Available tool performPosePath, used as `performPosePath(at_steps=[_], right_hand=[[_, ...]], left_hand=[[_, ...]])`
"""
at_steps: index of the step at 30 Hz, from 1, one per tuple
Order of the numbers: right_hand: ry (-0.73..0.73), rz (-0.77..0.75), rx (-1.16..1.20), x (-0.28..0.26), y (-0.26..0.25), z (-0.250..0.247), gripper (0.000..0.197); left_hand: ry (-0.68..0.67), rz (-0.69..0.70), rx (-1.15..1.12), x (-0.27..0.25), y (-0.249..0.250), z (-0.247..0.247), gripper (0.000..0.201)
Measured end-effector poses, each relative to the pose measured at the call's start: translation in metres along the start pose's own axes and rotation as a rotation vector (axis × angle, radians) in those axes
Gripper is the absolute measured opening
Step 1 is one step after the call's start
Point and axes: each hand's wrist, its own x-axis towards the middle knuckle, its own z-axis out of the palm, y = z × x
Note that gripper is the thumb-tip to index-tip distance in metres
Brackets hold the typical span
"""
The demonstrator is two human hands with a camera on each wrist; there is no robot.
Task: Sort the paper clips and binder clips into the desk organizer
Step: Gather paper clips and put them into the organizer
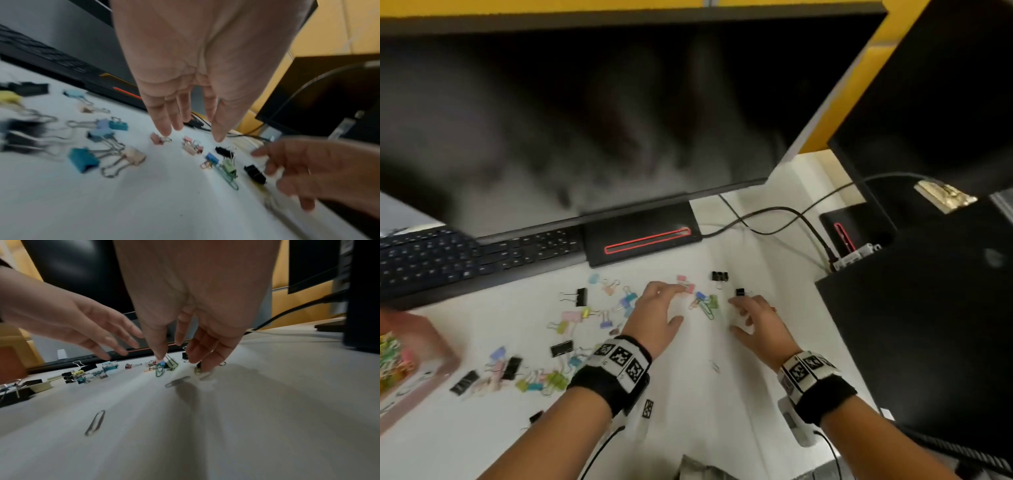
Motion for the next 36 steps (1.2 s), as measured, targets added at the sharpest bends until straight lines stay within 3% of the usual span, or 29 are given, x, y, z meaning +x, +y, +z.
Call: performPosePath(at_steps=[5, 8, 13, 16, 20, 23, 28, 31, 36], right_hand=[[-0.097, -0.107, 0.033, 0.037, -0.013, 0.006, 0.056], [-0.157, -0.093, -0.004, 0.054, -0.017, 0.012, 0.039], [-0.083, -0.110, 0.141, 0.062, -0.003, 0.011, 0.021], [0.012, -0.117, 0.225, 0.065, 0.005, 0.003, 0.025], [0.108, -0.082, 0.188, 0.071, 0.010, -0.008, 0.037], [0.126, -0.132, 0.077, 0.065, 0.006, -0.006, 0.037], [-0.107, -0.222, -0.035, 0.051, -0.004, 0.021, 0.034], [-0.102, -0.173, -0.041, 0.050, -0.010, 0.024, 0.031], [-0.014, -0.154, 0.018, 0.034, 0.006, 0.006, 0.026]], left_hand=[[-0.037, -0.041, 0.182, 0.042, 0.006, 0.027, 0.047], [-0.039, -0.092, 0.231, 0.053, 0.004, 0.027, 0.034], [0.072, -0.149, 0.075, 0.052, -0.001, 0.016, 0.017], [0.200, -0.170, 0.026, 0.042, -0.010, 0.007, 0.019], [0.238, -0.221, 0.088, 0.026, -0.019, -0.002, 0.033], [0.237, -0.129, 0.202, 0.027, -0.014, 0.000, 0.036], [0.078, -0.003, 0.388, 0.051, 0.002, 0.020, 0.032], [-0.011, -0.013, 0.534, 0.061, 0.006, 0.029, 0.028], [-0.002, -0.061, 0.586, 0.061, 0.007, 0.035, 0.024]])
